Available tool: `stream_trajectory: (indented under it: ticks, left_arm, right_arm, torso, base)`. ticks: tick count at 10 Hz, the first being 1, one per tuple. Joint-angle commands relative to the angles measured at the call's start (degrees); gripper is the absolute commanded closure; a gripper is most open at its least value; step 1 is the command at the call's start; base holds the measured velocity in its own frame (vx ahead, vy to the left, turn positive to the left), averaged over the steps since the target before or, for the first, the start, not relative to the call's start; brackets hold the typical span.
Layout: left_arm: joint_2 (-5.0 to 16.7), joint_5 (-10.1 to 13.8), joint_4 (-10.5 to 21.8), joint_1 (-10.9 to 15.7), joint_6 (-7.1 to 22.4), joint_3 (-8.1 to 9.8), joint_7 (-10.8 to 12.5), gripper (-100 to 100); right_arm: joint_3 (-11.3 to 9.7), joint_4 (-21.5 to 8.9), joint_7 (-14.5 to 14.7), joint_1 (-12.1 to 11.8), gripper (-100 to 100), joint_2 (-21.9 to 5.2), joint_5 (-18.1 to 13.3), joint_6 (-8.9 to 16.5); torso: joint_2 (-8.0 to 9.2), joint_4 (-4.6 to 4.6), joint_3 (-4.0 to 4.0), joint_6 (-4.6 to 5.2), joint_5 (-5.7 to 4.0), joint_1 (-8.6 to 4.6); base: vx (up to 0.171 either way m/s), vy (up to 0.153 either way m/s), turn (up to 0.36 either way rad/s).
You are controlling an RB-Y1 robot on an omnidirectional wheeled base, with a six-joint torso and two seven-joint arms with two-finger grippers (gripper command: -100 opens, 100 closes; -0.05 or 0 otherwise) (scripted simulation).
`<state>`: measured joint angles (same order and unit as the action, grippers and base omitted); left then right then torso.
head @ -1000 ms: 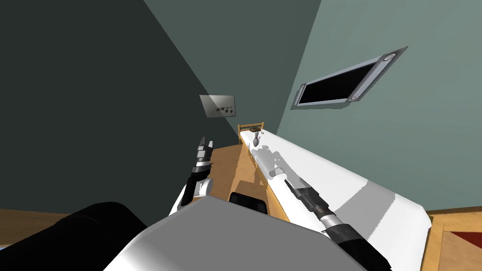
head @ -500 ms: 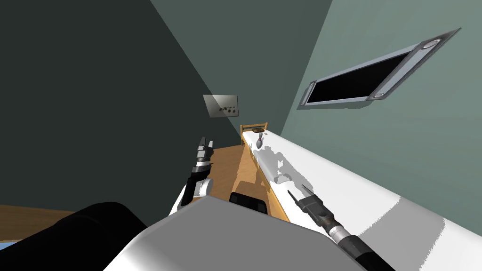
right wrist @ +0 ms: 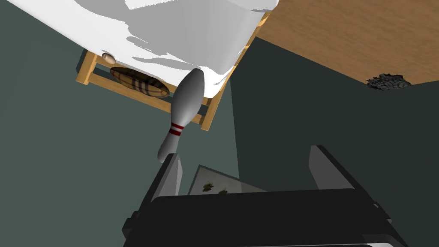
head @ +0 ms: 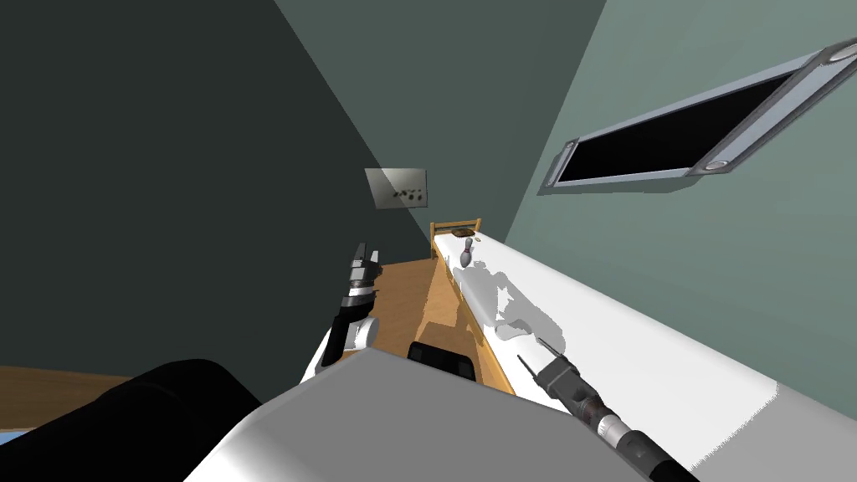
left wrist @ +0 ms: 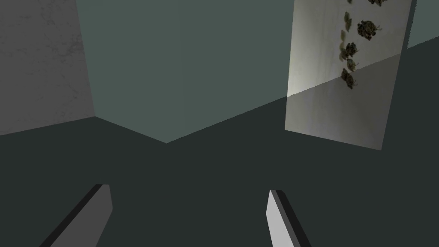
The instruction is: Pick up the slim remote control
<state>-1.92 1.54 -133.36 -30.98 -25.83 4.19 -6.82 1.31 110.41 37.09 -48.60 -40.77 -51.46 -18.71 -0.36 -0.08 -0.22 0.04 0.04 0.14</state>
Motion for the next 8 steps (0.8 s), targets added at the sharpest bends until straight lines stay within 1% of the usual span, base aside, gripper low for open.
stream_trajectory:
  ticks: [1,2,3,4,5,6,7,8]
  left_arm:
    - [0.0,0.0,0.0,0.0,0.0,0.00,0.0,0]
    - [0.0,0.0,0.0,0.0,0.0,0.00,0.0,0]
    - [0.0,0.0,0.0,0.0,0.0,0.00,0.0,0]
    - [0.0,0.0,0.0,0.0,0.0,0.00,0.0,0]
    - [0.0,0.0,0.0,0.0,0.0,0.00,0.0,0]
    - [0.0,0.0,0.0,0.0,0.0,0.00,0.0,0]
    - [0.0,0.0,0.0,0.0,0.0,0.00,0.0,0]
    - [0.0,0.0,0.0,0.0,0.0,0.00,0.0,0]
  right_arm:
    - [0.4,-0.3,0.5,-0.5,-100,0.1,-1.7,-0.7]
    - [0.4,-2.6,1.7,-0.8,-100,-1.5,-4.0,-1.9]
    - [0.4,-2.6,1.7,-0.8,-100,-1.5,-5.8,-1.9]
    - [0.3,-4.5,2.9,-0.9,-100,-3.1,-7.6,-3.3]
    - [0.3,-4.9,2.9,-0.9,-100,-3.1,-9.6,-3.3]
    - [0.2,-7.2,3.9,-0.9,-100,-4.7,-11.4,-4.6]
    - [0.2,-7.2,3.9,-0.9,-100,-4.7,-13.2,-4.6]
    - [0.2,-7.2,3.9,-0.9,-100,-4.7,-13.9,-4.6]
  torso:
    - [0.00,0.00,0.00,0.00,0.00,0.00]
    - [0.15,0.03,0.08,0.01,0.00,0.00]
    - [0.10,0.03,0.07,-0.02,0.01,0.03]
    - [0.07,0.02,0.04,0.00,0.00,0.02]
    - [-0.09,-0.01,-0.04,-0.02,0.01,0.07]
    - [-0.10,-0.02,-0.06,0.00,0.02,0.06]
    - [-0.11,-0.02,-0.06,-0.02,0.01,0.06]
    - [-0.05,-0.01,-0.03,0.00,0.01,0.02]
  base:
    - [0.045,0.020,-0.014]
    - [0.074,0.035,0.082]
    - [0.084,0.031,0.067]
    - [0.134,0.048,0.105]
    - [0.127,0.040,0.043]
    - [0.122,0.044,0.067]
    - [0.108,0.023,0.043]
    - [0.046,0.001,0.000]
